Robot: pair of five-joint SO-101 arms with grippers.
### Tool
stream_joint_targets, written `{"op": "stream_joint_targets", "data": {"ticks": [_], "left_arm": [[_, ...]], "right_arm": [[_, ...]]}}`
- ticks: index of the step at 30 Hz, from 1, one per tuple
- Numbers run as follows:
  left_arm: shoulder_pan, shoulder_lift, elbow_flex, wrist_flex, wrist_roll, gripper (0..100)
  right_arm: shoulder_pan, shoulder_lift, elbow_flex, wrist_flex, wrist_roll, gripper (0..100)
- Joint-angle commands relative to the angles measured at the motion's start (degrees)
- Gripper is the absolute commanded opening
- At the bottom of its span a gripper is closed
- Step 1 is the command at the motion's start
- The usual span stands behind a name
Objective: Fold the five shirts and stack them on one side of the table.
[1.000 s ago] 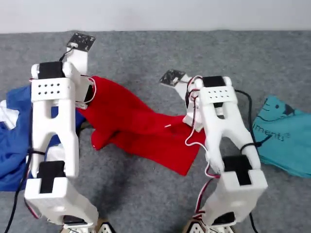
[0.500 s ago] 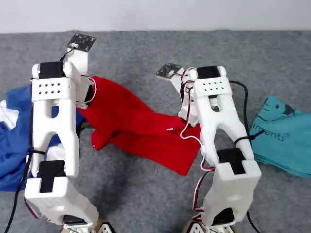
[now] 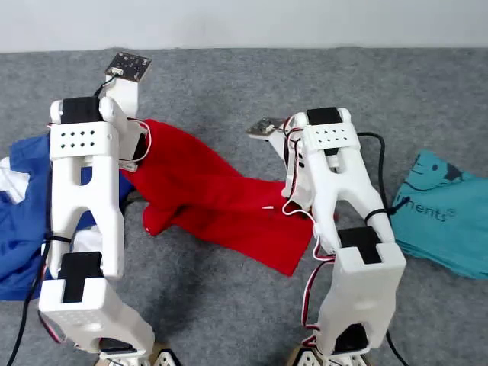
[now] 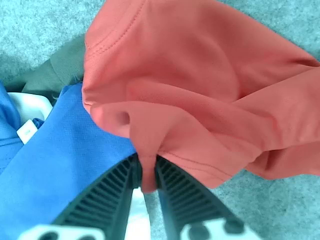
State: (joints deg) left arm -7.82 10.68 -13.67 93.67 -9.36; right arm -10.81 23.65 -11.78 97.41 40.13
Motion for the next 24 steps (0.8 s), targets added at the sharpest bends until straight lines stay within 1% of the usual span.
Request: {"op": "stream_joint_targets", "data": {"ticks": [1, 8, 13, 17, 21, 24], "left_arm": [[0.44, -0.18, -0.22, -1.32, -0.7, 1], [0.44, -0.18, -0.13, -1.23, -0.7, 1], [0.44, -0.18, -0.13, -1.05, -0.7, 1], [0.44, -0.18, -0.04, -1.05, -0.7, 1], [0.44, -0.18, -0.04, -1.05, -0.7, 1], [0.44, -0.18, -0.04, -1.05, -0.7, 1]], "right_arm": [[-0.75, -3.82, -3.08, 0.84, -0.79, 28.2], [-3.03, 0.4, -3.08, -7.69, -0.7, 27.7], [-3.56, 3.47, -3.08, -11.74, -0.35, 18.2], [-3.38, 5.32, -3.08, -11.56, 0.35, 13.0], [-2.86, 5.05, -3.34, -11.3, 4.31, 5.1], [-1.63, 2.68, -7.12, -9.45, 4.57, 1.3]]}}
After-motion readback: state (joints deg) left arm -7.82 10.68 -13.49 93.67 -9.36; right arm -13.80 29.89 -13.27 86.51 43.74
